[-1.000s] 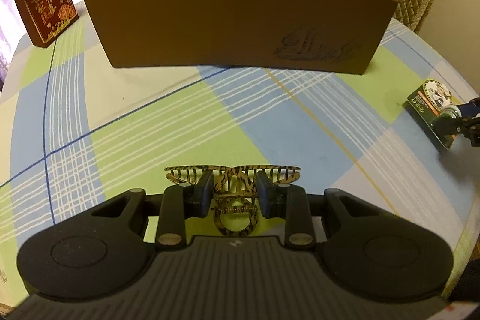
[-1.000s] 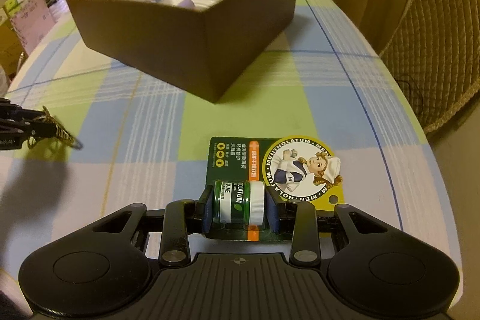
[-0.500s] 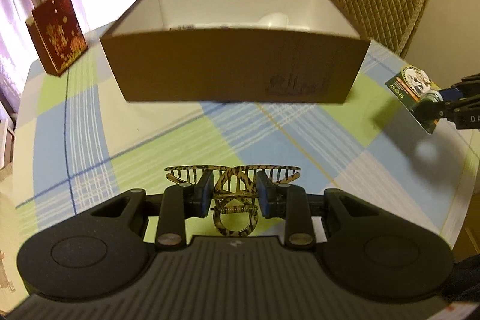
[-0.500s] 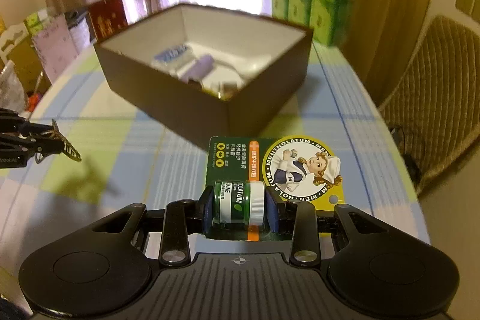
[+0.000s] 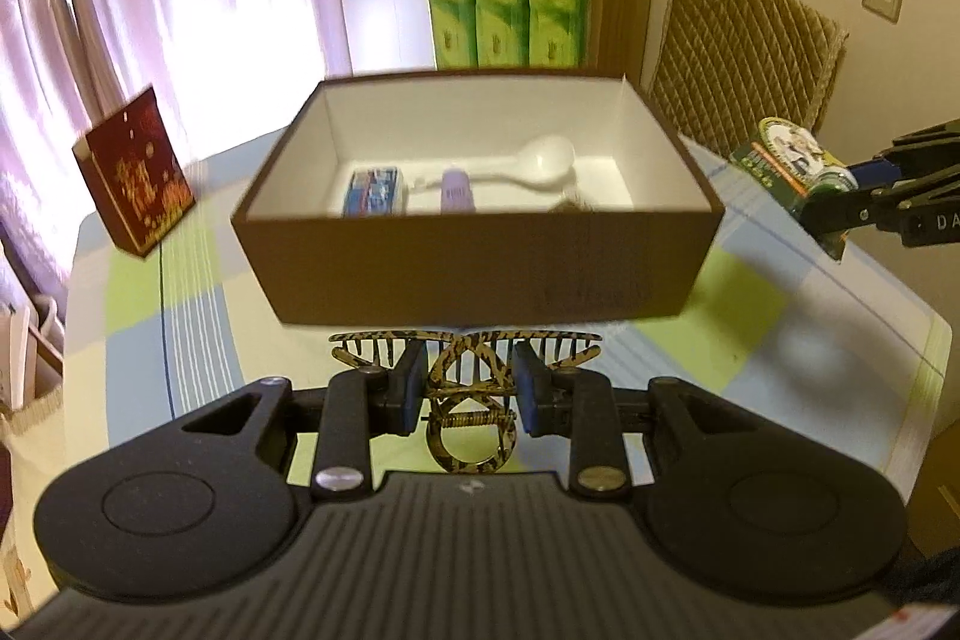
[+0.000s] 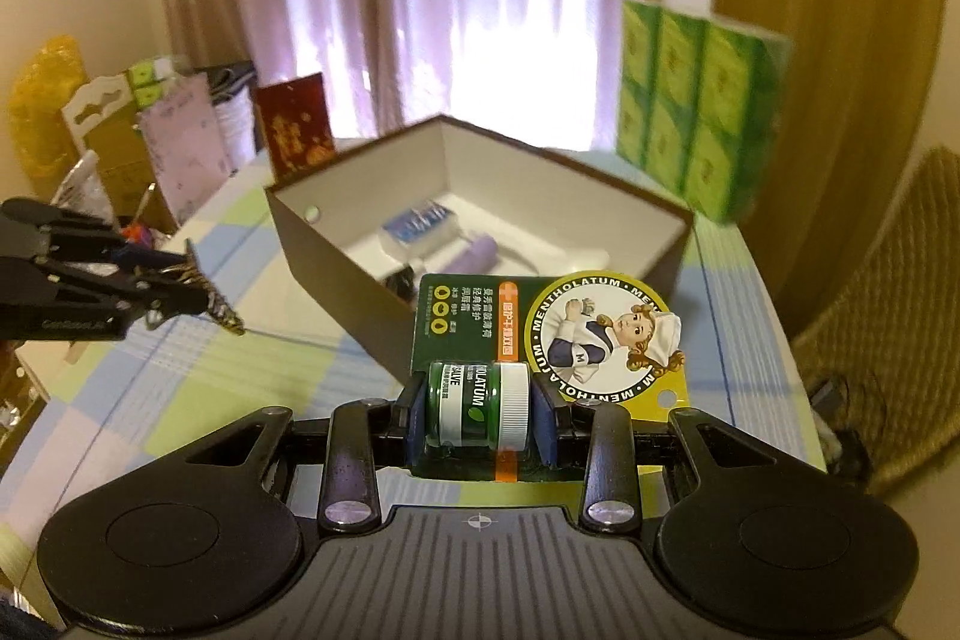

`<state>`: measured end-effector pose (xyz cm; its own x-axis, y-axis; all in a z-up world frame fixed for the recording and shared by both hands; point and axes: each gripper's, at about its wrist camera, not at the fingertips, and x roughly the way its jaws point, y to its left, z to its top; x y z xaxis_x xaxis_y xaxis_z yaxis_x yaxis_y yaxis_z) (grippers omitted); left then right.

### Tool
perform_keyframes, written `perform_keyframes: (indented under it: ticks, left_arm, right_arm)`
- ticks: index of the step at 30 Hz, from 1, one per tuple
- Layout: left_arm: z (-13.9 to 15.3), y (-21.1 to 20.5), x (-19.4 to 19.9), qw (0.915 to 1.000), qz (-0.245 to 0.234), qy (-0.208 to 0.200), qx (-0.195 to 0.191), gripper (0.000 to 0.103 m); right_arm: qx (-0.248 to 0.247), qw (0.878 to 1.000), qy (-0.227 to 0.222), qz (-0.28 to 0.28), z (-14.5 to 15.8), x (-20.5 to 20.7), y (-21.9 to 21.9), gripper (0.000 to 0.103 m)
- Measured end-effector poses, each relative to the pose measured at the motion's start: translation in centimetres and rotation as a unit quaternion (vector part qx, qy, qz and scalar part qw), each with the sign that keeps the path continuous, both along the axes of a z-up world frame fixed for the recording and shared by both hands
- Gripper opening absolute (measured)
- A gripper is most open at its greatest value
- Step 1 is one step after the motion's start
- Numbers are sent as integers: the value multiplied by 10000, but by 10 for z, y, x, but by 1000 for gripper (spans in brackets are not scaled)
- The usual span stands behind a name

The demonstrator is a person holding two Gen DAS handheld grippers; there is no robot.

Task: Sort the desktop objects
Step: 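Carry the hair clip and ointment card up over the box with both grippers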

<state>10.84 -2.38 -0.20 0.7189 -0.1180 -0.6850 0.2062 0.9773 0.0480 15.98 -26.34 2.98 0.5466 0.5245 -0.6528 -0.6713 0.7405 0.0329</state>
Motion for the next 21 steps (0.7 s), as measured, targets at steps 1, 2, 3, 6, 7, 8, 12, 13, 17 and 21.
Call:
perform_keyframes:
  ticks: [1, 2, 3, 6, 7, 8, 12, 13, 17, 21]
  left_arm:
    - [4, 0, 3, 10000, -11, -55, 2, 26]
    - [7, 0, 6, 9999, -18, -105, 13, 26]
    - [10, 1, 10, 9999, -28, -154, 31, 26]
    - [19, 2, 20, 9996, -47, -287, 61, 26]
    - [22, 2, 24, 9994, -57, -330, 70, 26]
    - [25, 1, 29, 9993, -69, -364, 81, 26]
    - [34, 0, 46, 9987, -112, -476, 138, 26]
    - [35, 0, 50, 9986, -120, -490, 139, 26]
    - [39, -1, 65, 9983, -116, -554, 136, 26]
    - [39, -2, 80, 9982, -111, -569, 118, 26]
  right_arm:
    - [22, 10000, -24, 48, 2, 4, 3, 32]
    - [39, 9999, -43, 96, 3, 7, 6, 32]
    - [50, 9999, -68, 141, 4, 10, 9, 32]
    - [51, 9996, -132, 260, 6, 21, 16, 32]
    - [51, 9995, -148, 291, 7, 25, 18, 32]
    - [53, 9993, -160, 324, 7, 29, 21, 32]
    - [56, 9989, -189, 417, 8, 43, 28, 32]
    - [63, 9989, -184, 419, 7, 46, 30, 32]
    - [102, 9989, -121, 439, 4, 58, 35, 32]
    - [89, 9989, -63, 460, -1, 71, 41, 32]
